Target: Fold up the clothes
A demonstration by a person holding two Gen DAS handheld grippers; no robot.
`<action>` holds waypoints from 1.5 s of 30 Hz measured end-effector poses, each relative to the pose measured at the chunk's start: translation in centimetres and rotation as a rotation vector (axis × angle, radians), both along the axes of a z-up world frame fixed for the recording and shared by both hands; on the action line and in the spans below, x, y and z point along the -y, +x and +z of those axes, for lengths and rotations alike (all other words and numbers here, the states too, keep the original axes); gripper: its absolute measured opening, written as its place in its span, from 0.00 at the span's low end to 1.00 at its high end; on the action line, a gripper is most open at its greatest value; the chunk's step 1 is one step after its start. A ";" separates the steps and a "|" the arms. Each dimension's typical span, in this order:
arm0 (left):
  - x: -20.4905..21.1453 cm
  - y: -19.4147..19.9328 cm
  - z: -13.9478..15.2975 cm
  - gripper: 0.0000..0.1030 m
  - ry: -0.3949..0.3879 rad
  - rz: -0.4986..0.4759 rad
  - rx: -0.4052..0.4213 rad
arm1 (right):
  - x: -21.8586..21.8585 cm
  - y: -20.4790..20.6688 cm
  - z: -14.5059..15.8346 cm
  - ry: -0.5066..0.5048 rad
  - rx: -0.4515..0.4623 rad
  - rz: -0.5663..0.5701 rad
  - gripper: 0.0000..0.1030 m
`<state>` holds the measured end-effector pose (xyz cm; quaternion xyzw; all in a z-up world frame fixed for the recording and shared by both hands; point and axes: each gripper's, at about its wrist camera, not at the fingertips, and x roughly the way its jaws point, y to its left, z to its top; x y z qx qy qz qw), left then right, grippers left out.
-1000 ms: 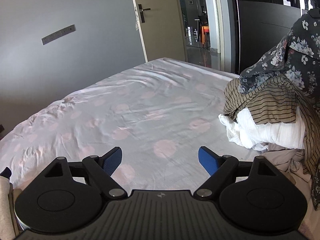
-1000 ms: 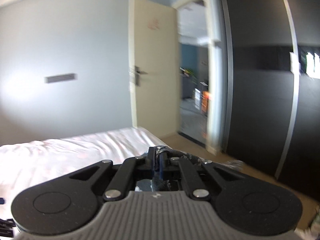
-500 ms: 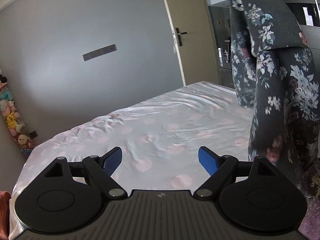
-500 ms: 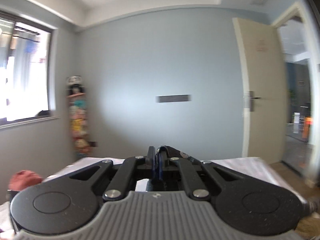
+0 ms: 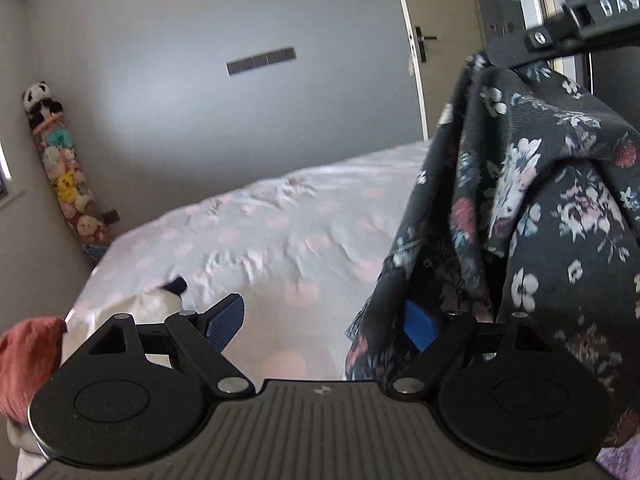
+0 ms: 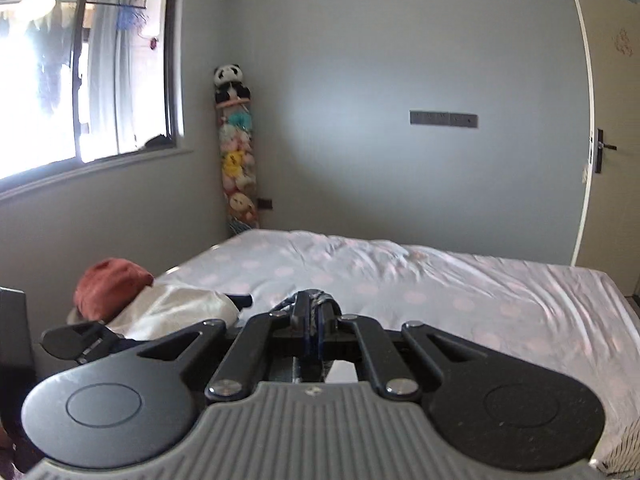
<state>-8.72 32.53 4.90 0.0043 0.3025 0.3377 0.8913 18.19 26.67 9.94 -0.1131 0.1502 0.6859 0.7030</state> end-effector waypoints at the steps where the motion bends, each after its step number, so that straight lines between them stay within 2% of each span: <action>1: -0.3 0.0 -0.8 0.82 -0.012 -0.002 -0.013 | -0.3 0.7 -0.9 -0.034 0.006 -0.015 0.04; 6: -2.0 -0.2 -5.0 0.82 -0.073 0.003 -0.067 | 0.3 2.8 -7.0 -0.187 0.044 -0.124 0.04; 11: -3.8 -1.0 -9.6 0.82 -0.185 0.019 -0.130 | 1.2 3.2 -13.6 -0.322 -0.015 -0.159 0.05; 17: -4.4 -0.6 -13.0 0.82 -0.266 0.002 -0.166 | 3.1 4.0 -18.7 -0.418 -0.104 -0.202 0.10; 18: -4.5 -0.3 -13.4 0.82 -0.274 0.000 -0.172 | 3.3 4.2 -18.9 -0.419 -0.126 -0.210 0.18; 19: -4.5 -0.1 -13.8 0.82 -0.282 -0.003 -0.177 | 3.8 4.3 -18.7 -0.413 -0.139 -0.225 0.38; 20: -4.6 0.1 -14.2 0.82 -0.288 -0.003 -0.183 | 4.4 4.4 -18.4 -0.404 -0.147 -0.241 0.49; 21: -4.6 0.2 -14.5 0.82 -0.288 -0.001 -0.189 | 5.0 4.5 -17.9 -0.391 -0.144 -0.257 0.65; 24: -5.0 0.7 -15.2 0.82 -0.301 -0.003 -0.200 | 6.8 4.7 -16.6 -0.374 -0.144 -0.234 0.69; 26: -5.2 1.1 -15.5 0.82 -0.304 -0.011 -0.204 | 8.0 5.0 -16.2 -0.383 -0.152 -0.204 0.76; 27: -5.2 1.3 -15.6 0.81 -0.305 -0.015 -0.206 | 8.7 5.1 -16.0 -0.391 -0.166 -0.178 0.81; 31: -5.1 2.3 -16.1 0.81 -0.323 -0.028 -0.213 | 10.7 5.0 -16.0 -0.456 -0.208 -0.099 0.85; 33: -5.0 2.7 -16.3 0.77 -0.348 -0.036 -0.218 | 11.2 4.4 -16.3 -0.489 -0.192 -0.080 0.85; 35: -5.1 2.8 -16.6 0.50 -0.397 -0.052 -0.212 | 11.7 3.7 -16.6 -0.510 -0.170 -0.054 0.85; 36: -5.2 2.8 -16.7 0.44 -0.422 -0.061 -0.209 | 11.9 3.3 -16.8 -0.518 -0.160 -0.042 0.85; 37: -5.2 2.8 -16.9 0.32 -0.443 -0.066 -0.209 | 12.1 3.0 -17.1 -0.527 -0.142 -0.034 0.85; 39: -5.0 2.9 -17.0 0.27 -0.456 -0.063 -0.217 | 12.2 2.1 -17.6 -0.556 -0.088 -0.022 0.84; 41: -4.3 2.9 -16.7 0.17 -0.402 -0.072 -0.231 | 12.3 1.3 -18.0 -0.592 -0.011 -0.024 0.70; 42: -4.0 2.9 -16.5 0.12 -0.376 -0.076 -0.238 | 12.3 1.0 -18.1 -0.606 0.021 -0.027 0.53; 43: -3.8 2.8 -16.3 0.10 -0.358 -0.077 -0.238 | 12.3 1.1 -18.0 -0.607 0.032 -0.040 0.44; 45: -4.0 2.5 -15.8 0.08 -0.366 -0.061 -0.210 | 12.5 1.5 -17.5 -0.592 0.013 -0.074 0.35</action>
